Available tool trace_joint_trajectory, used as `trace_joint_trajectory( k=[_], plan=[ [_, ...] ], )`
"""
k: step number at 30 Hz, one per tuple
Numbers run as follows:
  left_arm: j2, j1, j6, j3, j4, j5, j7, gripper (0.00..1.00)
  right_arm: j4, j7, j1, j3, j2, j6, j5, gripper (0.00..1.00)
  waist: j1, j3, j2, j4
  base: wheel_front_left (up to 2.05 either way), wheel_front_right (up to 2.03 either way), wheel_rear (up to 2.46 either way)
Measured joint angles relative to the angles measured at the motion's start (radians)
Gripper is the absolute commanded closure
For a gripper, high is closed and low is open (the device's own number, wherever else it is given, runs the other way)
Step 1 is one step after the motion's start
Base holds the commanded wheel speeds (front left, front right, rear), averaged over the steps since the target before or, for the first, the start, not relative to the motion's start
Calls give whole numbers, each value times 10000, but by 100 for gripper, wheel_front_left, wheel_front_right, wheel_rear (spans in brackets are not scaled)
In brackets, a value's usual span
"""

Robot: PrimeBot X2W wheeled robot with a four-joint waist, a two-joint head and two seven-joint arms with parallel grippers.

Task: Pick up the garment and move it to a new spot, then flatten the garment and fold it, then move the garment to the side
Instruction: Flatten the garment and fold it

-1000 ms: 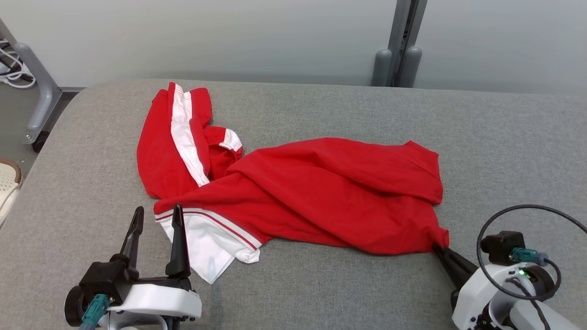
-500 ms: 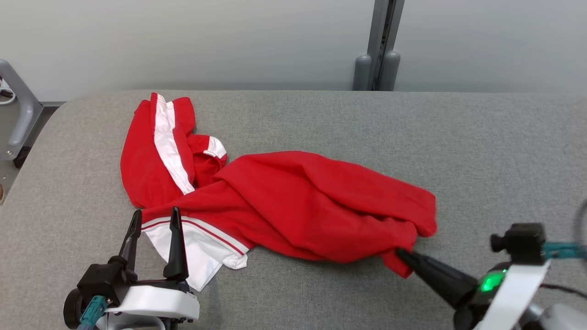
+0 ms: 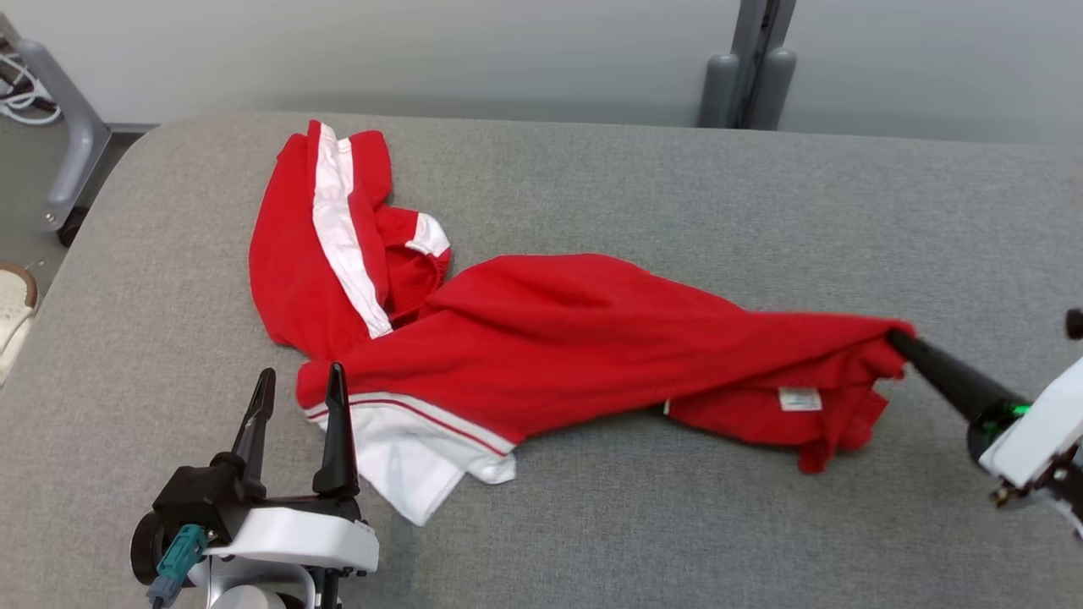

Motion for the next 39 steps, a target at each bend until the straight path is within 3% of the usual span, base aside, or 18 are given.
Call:
trace_joint_trajectory(
  k=[11,12,13,14,17,27,30,36,39],
  plan=[
    [-48,-223,-29,-56,305,-46,2,0,3685,901,-1806,673,920,-2,-268,100,0,163,0,155,0,0,0],
    [-46,-223,-29,-59,326,-59,2,0,3718,926,-1805,715,982,-4,-201,55,0,137,0,154,0,0,0],
    [-50,-221,-29,-59,341,-73,2,0,3643,936,-1782,711,1045,-4,-61,55,-1,107,0,150,0,0,0],
    [-52,-214,-29,-52,355,-75,0,0,3532,945,-1740,688,1118,-4,138,0,0,72,0,139,0,0,0],
    [-46,-162,-27,6,412,-79,2,0,3072,903,-1374,756,1078,-2,251,0,0,-54,0,49,0,0,0],
    [-54,1,-98,17,500,-82,0,0,1630,-982,-82,834,660,-2,-280,0,0,-327,0,-520,0,0,0],
    [-59,35,-102,19,527,-82,2,0,1212,-2205,426,646,610,-4,-502,0,0,-378,0,-648,0,0,0],
    [-58,78,-182,36,581,-17,0,0,1164,-3321,1192,52,803,-4,-2125,0,0,-446,0,-739,0,0,0],
    [-56,176,-192,82,614,12,0,0,1296,-3348,1626,-968,1402,-2,-3465,0,0,-511,0,-786,0,0,0]
  ],
)
